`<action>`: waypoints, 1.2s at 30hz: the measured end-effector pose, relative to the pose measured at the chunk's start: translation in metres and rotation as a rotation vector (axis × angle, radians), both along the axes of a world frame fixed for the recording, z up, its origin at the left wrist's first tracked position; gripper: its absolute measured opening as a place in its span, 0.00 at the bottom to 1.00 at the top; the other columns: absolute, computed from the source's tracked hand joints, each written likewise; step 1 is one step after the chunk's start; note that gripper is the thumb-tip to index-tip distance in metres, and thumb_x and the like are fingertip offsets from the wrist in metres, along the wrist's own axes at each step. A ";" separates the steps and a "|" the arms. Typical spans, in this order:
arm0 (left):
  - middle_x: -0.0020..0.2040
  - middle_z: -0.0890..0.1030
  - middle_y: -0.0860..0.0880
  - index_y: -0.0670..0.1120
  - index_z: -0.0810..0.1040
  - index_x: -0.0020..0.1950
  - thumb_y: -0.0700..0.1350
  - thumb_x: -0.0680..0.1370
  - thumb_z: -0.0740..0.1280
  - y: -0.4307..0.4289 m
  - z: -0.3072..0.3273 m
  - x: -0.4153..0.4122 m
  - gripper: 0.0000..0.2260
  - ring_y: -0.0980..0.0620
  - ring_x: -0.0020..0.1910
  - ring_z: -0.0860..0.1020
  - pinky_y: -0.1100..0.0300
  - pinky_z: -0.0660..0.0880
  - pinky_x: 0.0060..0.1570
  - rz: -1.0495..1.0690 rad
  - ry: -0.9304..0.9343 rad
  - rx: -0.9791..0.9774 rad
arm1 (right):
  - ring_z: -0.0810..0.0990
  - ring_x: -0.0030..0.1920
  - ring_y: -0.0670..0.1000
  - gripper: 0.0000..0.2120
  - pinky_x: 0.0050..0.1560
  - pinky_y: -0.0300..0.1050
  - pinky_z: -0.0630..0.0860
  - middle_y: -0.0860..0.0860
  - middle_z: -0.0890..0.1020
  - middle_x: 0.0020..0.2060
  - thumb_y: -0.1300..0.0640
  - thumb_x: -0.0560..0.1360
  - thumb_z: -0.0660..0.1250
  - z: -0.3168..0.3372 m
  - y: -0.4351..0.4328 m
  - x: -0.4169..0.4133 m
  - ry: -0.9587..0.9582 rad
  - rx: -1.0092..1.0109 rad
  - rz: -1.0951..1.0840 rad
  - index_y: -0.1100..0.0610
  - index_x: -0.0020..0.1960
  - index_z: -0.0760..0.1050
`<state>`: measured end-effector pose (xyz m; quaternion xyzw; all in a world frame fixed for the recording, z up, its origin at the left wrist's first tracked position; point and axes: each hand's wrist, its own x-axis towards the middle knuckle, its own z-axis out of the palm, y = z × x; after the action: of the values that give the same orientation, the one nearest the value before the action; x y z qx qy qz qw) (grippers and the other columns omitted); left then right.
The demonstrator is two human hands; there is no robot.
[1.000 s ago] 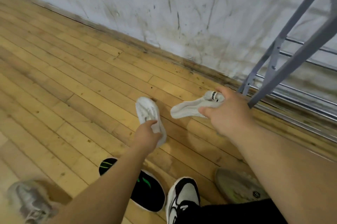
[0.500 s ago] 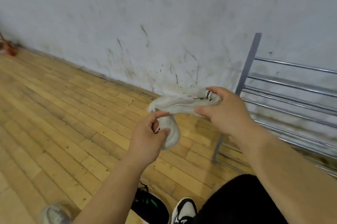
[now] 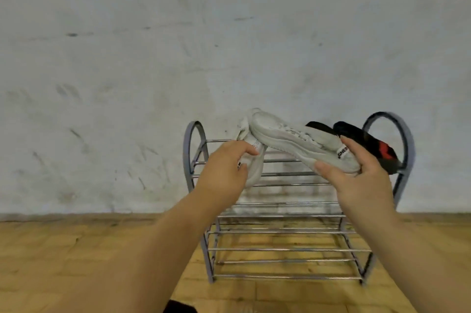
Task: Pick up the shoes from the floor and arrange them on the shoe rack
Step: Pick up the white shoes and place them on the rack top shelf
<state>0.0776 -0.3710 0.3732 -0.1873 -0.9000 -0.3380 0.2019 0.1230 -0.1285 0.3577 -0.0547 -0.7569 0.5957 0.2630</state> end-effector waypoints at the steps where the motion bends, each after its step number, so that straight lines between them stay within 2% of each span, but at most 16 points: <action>1: 0.56 0.73 0.58 0.55 0.78 0.61 0.36 0.82 0.64 0.013 -0.004 -0.008 0.16 0.62 0.51 0.70 0.81 0.63 0.47 -0.002 -0.003 -0.007 | 0.72 0.70 0.46 0.33 0.72 0.54 0.71 0.42 0.72 0.71 0.45 0.72 0.78 -0.005 0.009 0.000 0.001 -0.027 -0.023 0.39 0.74 0.72; 4: 0.55 0.74 0.56 0.51 0.79 0.62 0.35 0.81 0.64 0.040 -0.023 -0.023 0.15 0.59 0.51 0.71 0.79 0.65 0.48 -0.001 0.032 0.003 | 0.71 0.65 0.43 0.32 0.67 0.47 0.70 0.42 0.71 0.68 0.47 0.74 0.77 -0.017 0.025 -0.013 0.010 -0.059 -0.063 0.42 0.75 0.71; 8: 0.53 0.73 0.56 0.52 0.78 0.57 0.34 0.81 0.64 0.049 -0.040 -0.041 0.13 0.59 0.48 0.71 0.78 0.65 0.47 0.042 0.009 0.032 | 0.69 0.65 0.42 0.33 0.65 0.42 0.67 0.41 0.69 0.67 0.47 0.75 0.77 -0.028 0.020 -0.040 0.023 -0.062 -0.104 0.43 0.76 0.70; 13: 0.50 0.71 0.59 0.57 0.73 0.52 0.36 0.81 0.66 0.042 -0.044 -0.062 0.14 0.72 0.49 0.70 0.78 0.65 0.44 0.063 0.002 0.055 | 0.69 0.65 0.42 0.33 0.65 0.40 0.66 0.43 0.69 0.69 0.48 0.75 0.77 -0.044 0.004 -0.072 0.007 -0.067 -0.112 0.44 0.77 0.70; 16: 0.50 0.70 0.61 0.58 0.74 0.56 0.40 0.81 0.68 0.036 -0.049 -0.077 0.12 0.71 0.47 0.71 0.78 0.65 0.42 0.061 -0.060 0.050 | 0.68 0.66 0.41 0.33 0.66 0.41 0.67 0.44 0.69 0.70 0.47 0.75 0.76 -0.046 -0.004 -0.089 0.003 -0.100 -0.121 0.43 0.77 0.69; 19: 0.54 0.70 0.59 0.60 0.74 0.66 0.45 0.81 0.70 0.035 -0.050 -0.088 0.16 0.68 0.50 0.72 0.75 0.65 0.45 0.029 -0.109 0.058 | 0.67 0.65 0.40 0.33 0.64 0.39 0.64 0.43 0.68 0.70 0.47 0.75 0.76 -0.047 -0.009 -0.101 0.007 -0.124 -0.123 0.43 0.77 0.69; 22: 0.63 0.67 0.59 0.65 0.65 0.76 0.50 0.82 0.69 0.032 -0.044 -0.087 0.25 0.68 0.50 0.74 0.73 0.71 0.49 -0.031 -0.182 0.150 | 0.67 0.64 0.38 0.34 0.64 0.38 0.64 0.40 0.68 0.68 0.47 0.75 0.77 -0.048 -0.014 -0.106 0.013 -0.141 -0.099 0.42 0.77 0.69; 25: 0.67 0.64 0.60 0.67 0.60 0.79 0.54 0.83 0.67 0.028 -0.036 -0.079 0.27 0.61 0.55 0.76 0.66 0.75 0.55 -0.010 -0.175 0.200 | 0.67 0.66 0.37 0.34 0.66 0.39 0.65 0.38 0.70 0.69 0.48 0.74 0.77 -0.048 -0.020 -0.104 0.026 -0.150 -0.063 0.41 0.77 0.69; 26: 0.66 0.66 0.59 0.67 0.61 0.79 0.55 0.83 0.66 0.027 -0.032 -0.077 0.26 0.60 0.56 0.76 0.64 0.75 0.55 0.018 -0.159 0.239 | 0.67 0.67 0.37 0.34 0.66 0.40 0.65 0.37 0.70 0.70 0.47 0.74 0.77 -0.047 -0.022 -0.103 0.031 -0.159 -0.046 0.41 0.77 0.69; 28: 0.58 0.74 0.56 0.67 0.63 0.78 0.56 0.83 0.65 0.024 -0.025 -0.073 0.24 0.61 0.49 0.78 0.64 0.75 0.49 0.039 -0.169 0.347 | 0.66 0.68 0.35 0.33 0.66 0.39 0.64 0.36 0.71 0.72 0.47 0.74 0.77 -0.043 -0.027 -0.099 0.044 -0.174 -0.006 0.40 0.76 0.70; 30: 0.50 0.80 0.54 0.67 0.63 0.78 0.55 0.84 0.63 0.023 -0.019 -0.066 0.23 0.62 0.43 0.80 0.62 0.77 0.48 -0.023 -0.237 0.461 | 0.66 0.70 0.35 0.33 0.67 0.39 0.65 0.35 0.71 0.72 0.47 0.73 0.78 -0.037 -0.034 -0.094 0.068 -0.174 0.038 0.38 0.75 0.70; 31: 0.50 0.82 0.54 0.68 0.63 0.78 0.55 0.84 0.63 0.022 -0.017 -0.062 0.23 0.63 0.43 0.81 0.61 0.78 0.49 -0.062 -0.263 0.500 | 0.67 0.70 0.34 0.33 0.68 0.39 0.65 0.35 0.72 0.72 0.47 0.73 0.78 -0.034 -0.039 -0.092 0.081 -0.169 0.065 0.38 0.75 0.70; 33: 0.55 0.83 0.55 0.68 0.64 0.77 0.54 0.85 0.63 0.020 -0.017 -0.057 0.22 0.61 0.47 0.84 0.60 0.81 0.50 -0.109 -0.273 0.579 | 0.68 0.69 0.31 0.34 0.67 0.36 0.67 0.32 0.73 0.69 0.49 0.73 0.78 -0.031 -0.049 -0.088 0.104 -0.172 0.142 0.39 0.76 0.70; 36: 0.65 0.81 0.55 0.65 0.67 0.75 0.57 0.81 0.69 0.015 -0.017 -0.050 0.23 0.54 0.57 0.84 0.52 0.83 0.57 -0.111 -0.256 0.736 | 0.71 0.64 0.26 0.33 0.59 0.28 0.72 0.30 0.73 0.65 0.49 0.73 0.78 -0.031 -0.063 -0.082 0.110 -0.167 0.266 0.40 0.75 0.71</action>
<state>0.0279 -0.3558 0.3559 -0.1070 -0.7249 -0.6693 0.1232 0.0411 -0.1911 0.3266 0.0568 -0.6897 0.6883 0.2176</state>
